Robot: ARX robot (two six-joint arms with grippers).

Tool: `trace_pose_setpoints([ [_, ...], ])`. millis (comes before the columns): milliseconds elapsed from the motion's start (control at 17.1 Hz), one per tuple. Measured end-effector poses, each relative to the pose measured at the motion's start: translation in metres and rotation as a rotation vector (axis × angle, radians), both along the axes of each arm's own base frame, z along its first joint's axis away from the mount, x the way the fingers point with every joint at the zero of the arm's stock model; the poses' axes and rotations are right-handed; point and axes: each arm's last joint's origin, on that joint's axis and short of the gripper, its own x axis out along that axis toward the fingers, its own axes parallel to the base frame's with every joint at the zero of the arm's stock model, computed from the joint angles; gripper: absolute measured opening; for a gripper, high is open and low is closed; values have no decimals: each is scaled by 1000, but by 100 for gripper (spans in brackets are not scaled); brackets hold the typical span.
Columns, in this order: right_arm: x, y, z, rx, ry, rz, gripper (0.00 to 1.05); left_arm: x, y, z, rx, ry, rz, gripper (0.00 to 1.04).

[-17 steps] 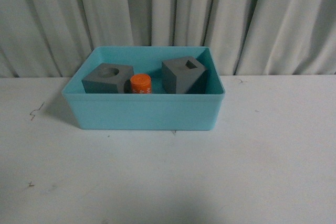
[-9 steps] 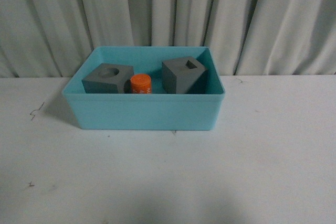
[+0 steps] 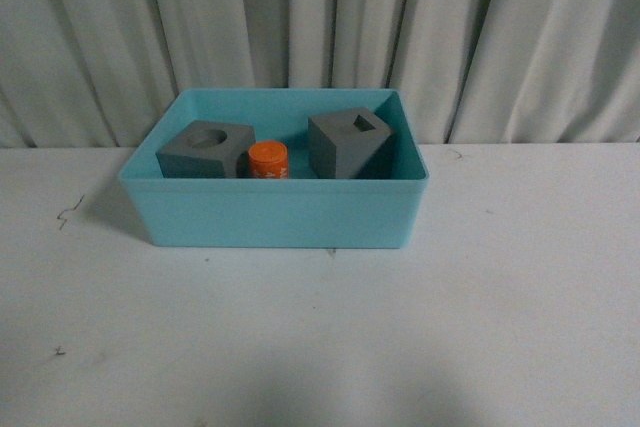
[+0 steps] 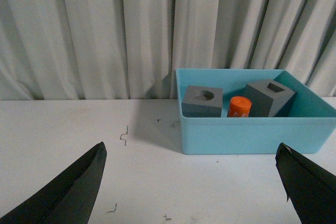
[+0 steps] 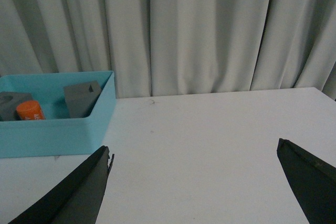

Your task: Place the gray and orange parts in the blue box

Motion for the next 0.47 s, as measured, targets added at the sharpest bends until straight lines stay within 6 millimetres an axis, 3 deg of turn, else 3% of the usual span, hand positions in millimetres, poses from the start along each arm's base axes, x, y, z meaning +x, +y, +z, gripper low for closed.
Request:
trace_pose_setpoints([
  [468,0,0,0,0,0,0,98,0,0,0,0,0,0,98],
])
